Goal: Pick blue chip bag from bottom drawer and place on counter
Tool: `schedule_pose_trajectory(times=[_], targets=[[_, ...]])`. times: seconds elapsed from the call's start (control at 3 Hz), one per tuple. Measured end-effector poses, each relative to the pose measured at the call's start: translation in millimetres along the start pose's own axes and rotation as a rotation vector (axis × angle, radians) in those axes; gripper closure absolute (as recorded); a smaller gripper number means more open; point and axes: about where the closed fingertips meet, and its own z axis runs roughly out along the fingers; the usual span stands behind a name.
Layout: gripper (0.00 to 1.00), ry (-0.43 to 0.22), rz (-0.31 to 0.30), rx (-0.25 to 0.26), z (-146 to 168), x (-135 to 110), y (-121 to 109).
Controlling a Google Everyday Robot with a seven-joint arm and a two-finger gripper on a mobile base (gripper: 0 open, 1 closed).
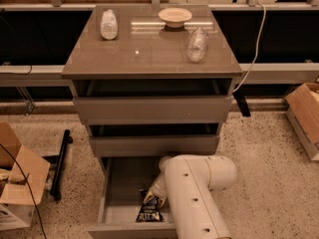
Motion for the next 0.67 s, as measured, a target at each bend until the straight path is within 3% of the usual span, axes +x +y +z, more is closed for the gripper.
schedule_pose_trajectory(times=[0.33, 0.67], targets=[[0.96, -0.023, -0.014, -0.004, -15.2, 4.8, 4.7], [1.00, -0.130, -0.083, -0.068, -79.6, 13.2, 14.3]])
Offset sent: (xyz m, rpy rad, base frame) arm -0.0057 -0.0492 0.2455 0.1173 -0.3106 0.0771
